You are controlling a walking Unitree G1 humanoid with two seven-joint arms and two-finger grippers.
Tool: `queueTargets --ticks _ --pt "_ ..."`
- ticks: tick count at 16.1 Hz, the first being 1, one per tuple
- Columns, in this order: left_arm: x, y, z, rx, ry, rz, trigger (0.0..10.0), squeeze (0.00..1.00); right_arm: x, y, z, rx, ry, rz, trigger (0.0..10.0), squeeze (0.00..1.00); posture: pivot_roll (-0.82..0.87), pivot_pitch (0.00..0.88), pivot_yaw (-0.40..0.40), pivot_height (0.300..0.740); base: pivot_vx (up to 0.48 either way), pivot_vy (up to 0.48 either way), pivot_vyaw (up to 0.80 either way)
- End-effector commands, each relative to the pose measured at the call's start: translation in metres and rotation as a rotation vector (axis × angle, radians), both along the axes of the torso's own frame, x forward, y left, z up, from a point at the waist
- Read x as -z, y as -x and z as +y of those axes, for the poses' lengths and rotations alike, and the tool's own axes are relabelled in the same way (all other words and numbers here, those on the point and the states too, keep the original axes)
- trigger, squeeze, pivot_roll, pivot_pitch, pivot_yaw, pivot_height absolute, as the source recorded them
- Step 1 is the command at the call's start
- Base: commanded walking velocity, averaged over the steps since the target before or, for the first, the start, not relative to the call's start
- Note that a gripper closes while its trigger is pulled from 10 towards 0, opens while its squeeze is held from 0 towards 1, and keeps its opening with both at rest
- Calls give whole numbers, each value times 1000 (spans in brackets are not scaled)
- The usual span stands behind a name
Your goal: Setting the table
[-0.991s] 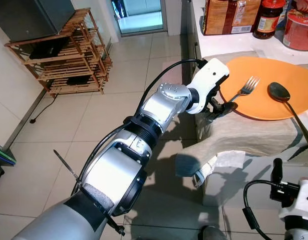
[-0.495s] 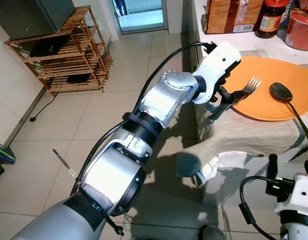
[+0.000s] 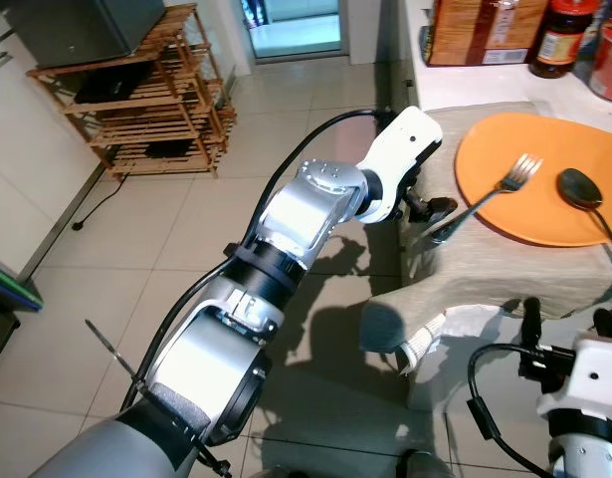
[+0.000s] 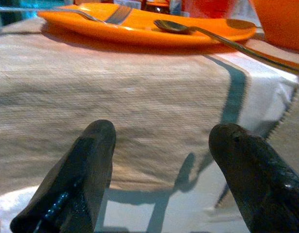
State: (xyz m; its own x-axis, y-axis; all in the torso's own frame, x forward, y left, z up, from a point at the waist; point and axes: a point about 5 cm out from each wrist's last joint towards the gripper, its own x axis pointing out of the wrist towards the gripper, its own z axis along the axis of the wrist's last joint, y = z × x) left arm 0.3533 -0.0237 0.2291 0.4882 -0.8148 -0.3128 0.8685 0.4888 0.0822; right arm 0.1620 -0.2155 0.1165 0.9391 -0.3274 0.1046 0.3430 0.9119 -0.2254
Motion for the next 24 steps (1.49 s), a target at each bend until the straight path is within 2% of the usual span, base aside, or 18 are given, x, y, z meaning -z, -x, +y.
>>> queueTargets --ticks 1,7,12,15,20,24 --pt "-1 1 4 -9 3 16 10000 0 -1 0 4 -9 -5 10 10000 0 -135 81 143 740 0 0 0" --pt "-5 10 0 2 23 29 10000 0 0 -2 6 -15 -10 10 10000 0 -130 85 142 740 0 0 0" --pt "-11 16 -2 22 33 20 10000 0 0 15 8 0 -23 21 10000 0 -144 90 147 740 0 0 0" --pt "-16 21 -5 42 46 31 10000 0 -10 19 19 -84 -28 2 10000 0 -151 89 149 740 0 0 0" --pt "-23 30 -12 63 91 92 10000 0 -12 13 22 -111 -27 -8 10000 0 -142 83 146 740 0 0 0" --pt "-12 32 -14 59 65 108 10000 0 -9 10 20 -109 -30 -6 10000 0 -145 90 150 740 0 0 0"
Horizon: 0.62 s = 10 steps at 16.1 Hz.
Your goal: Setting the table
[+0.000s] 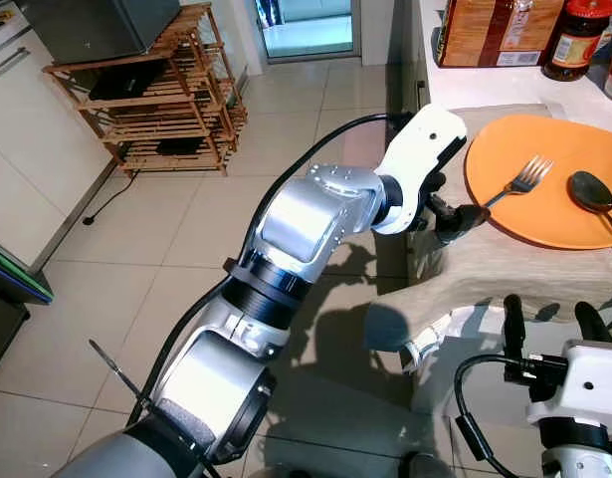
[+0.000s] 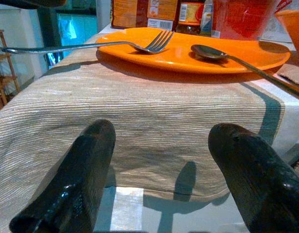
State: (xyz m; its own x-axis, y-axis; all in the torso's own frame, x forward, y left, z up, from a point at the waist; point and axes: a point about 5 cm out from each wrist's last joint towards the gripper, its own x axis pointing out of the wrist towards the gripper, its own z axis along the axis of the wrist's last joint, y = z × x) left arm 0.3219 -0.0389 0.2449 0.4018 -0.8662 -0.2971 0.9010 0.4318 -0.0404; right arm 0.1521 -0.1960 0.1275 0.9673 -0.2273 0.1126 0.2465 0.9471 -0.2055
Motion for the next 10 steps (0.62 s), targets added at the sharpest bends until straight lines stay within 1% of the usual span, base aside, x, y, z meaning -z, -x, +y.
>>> queueTargets --ticks 1,4,9,10 --pt "5 1 0 -5 -11 14 10000 0 3 0 1 -2 -13 10 10000 0 -148 92 151 740 0 0 0" --pt "9 5 -5 10 -12 41 10000 0 5 3 0 3 -11 17 10000 0 -163 107 154 740 0 0 0" --pt "5 15 -17 44 26 72 10000 0 7 7 -1 8 -5 27 10000 0 -172 120 153 740 0 0 0" --pt "10 16 -18 41 23 75 10000 0 7 6 -1 6 -5 26 10000 0 -172 120 153 740 0 0 0"
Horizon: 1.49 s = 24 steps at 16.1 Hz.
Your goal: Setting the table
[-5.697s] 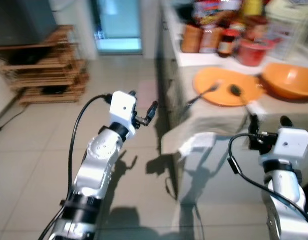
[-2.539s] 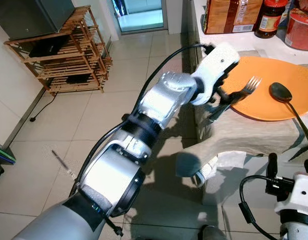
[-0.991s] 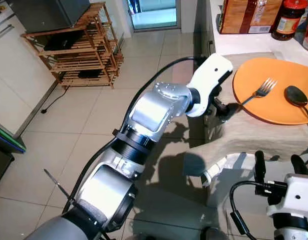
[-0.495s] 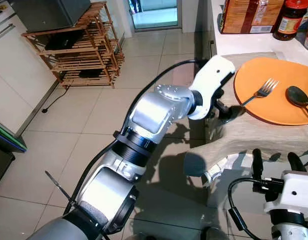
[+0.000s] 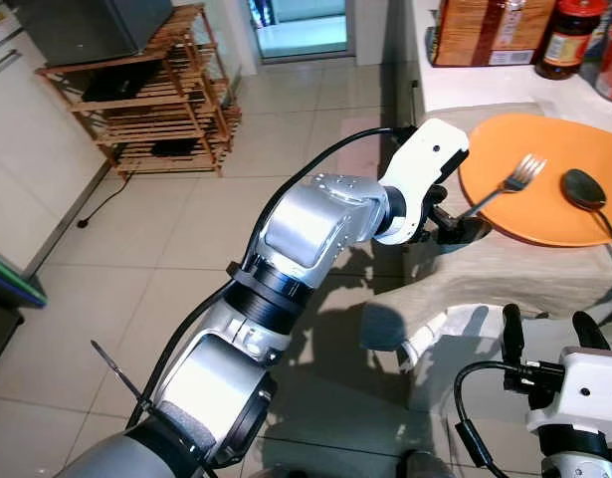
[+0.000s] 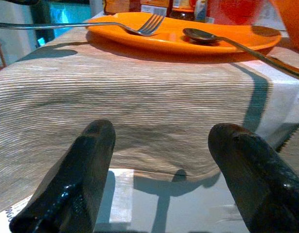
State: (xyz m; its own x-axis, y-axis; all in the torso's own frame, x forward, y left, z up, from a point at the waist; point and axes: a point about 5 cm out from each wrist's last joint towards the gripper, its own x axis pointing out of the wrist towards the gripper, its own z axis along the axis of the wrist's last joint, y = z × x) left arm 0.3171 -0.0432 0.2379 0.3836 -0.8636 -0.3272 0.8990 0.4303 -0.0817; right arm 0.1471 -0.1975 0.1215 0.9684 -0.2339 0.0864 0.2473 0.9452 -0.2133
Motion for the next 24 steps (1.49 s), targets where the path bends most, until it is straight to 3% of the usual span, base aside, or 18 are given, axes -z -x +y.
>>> queueTargets --ticks 1,3,4,6,7,8,9,10,11,13,15,16,17,19,24 --pt "6 11 -15 33 30 19 10000 0 1 1 0 -2 -6 -2 10000 0 -172 120 153 740 0 0 0" --pt "1 8 -13 10 55 -41 10000 0 1 0 -1 -2 -5 -7 10000 0 -170 119 154 740 0 0 0" --pt "-11 0 -7 -39 104 -152 10000 0 1 -1 -1 -2 -5 -16 10000 0 -166 116 154 740 0 0 0" --pt "-46 -14 20 -152 214 -397 10000 0 -1 -5 -1 -6 -6 -29 10000 0 -145 104 150 740 0 0 0" --pt "-53 -16 29 -178 236 -447 10000 0 -1 -6 -1 -9 -5 -31 10000 0 -141 102 150 740 0 0 0" --pt "-66 -19 55 -260 280 -578 10000 0 -4 -9 2 -17 -5 -37 10000 0 -128 95 150 740 0 0 0" --pt "-65 -21 69 -308 299 -586 10000 0 -5 -11 4 -21 -7 -41 10000 0 -117 87 149 740 0 0 0" --pt "-40 -23 107 -455 296 -603 10000 0 -7 -15 7 -32 -10 -61 10000 0 -101 76 147 740 0 0 0" --pt "-28 -20 117 -491 269 -641 10000 0 -8 -17 8 -32 -10 -69 10000 0 -99 74 147 740 0 0 0" --pt "8 -8 141 -585 245 -633 10000 0 -12 -19 9 -30 -5 -84 10000 0 -94 60 141 740 0 0 0" --pt "58 11 160 -623 177 -485 10000 0 -15 -20 8 -25 7 -96 10000 0 -92 55 131 740 0 0 0" --pt "65 14 162 -625 164 -459 10000 0 -16 -20 8 -26 8 -98 10000 0 -90 54 129 740 0 0 0" --pt "80 21 162 -617 177 -356 10000 0 -15 -22 8 -31 15 -96 10000 0 -90 50 121 740 0 0 0" --pt "91 29 160 -627 188 -317 10000 0 -12 -27 9 -57 16 -78 10000 0 -84 43 102 740 0 0 0" --pt "83 33 152 -628 267 -308 10000 0 -13 -42 5 -85 10 -79 10000 0 -83 36 80 740 0 -192 0"
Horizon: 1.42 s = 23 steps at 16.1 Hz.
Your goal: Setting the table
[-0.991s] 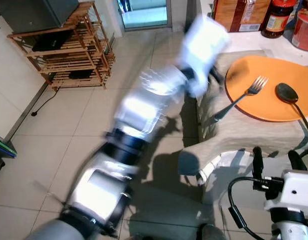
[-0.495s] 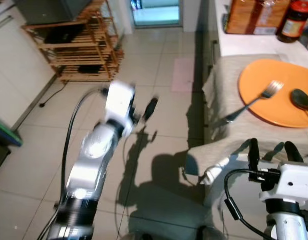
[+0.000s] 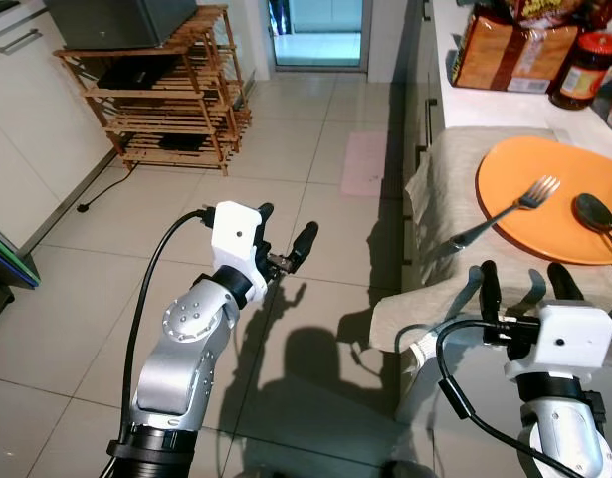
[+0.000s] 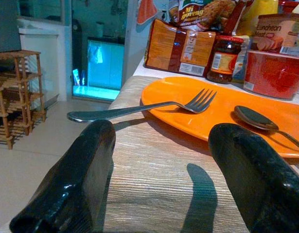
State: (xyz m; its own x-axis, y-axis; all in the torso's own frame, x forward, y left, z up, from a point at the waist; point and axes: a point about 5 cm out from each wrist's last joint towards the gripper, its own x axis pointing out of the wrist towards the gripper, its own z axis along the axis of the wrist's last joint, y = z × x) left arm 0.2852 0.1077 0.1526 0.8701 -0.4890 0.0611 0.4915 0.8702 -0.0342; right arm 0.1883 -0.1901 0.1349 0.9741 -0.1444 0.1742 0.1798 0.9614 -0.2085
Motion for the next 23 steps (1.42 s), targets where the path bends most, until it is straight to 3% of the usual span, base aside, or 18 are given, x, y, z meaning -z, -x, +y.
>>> queueTargets --ticks 1,8,18,23 --pt "-4 2 0 -1 14 -10 10000 0 1 -1 -3 3 -1 8 10000 0 -83 36 78 740 0 -480 0" --pt "-9 6 -4 0 29 -47 10000 0 3 -5 -7 -6 7 4 10000 0 -86 39 75 740 0 -480 0" --pt "-9 4 -4 -41 32 -59 10000 0 -7 -11 -4 -30 64 -55 10000 0 -90 42 76 740 0 0 0" --pt "-11 2 -5 -37 27 -51 10000 0 -28 -22 -11 7 17 -76 10000 0 -97 44 81 740 0 0 0"
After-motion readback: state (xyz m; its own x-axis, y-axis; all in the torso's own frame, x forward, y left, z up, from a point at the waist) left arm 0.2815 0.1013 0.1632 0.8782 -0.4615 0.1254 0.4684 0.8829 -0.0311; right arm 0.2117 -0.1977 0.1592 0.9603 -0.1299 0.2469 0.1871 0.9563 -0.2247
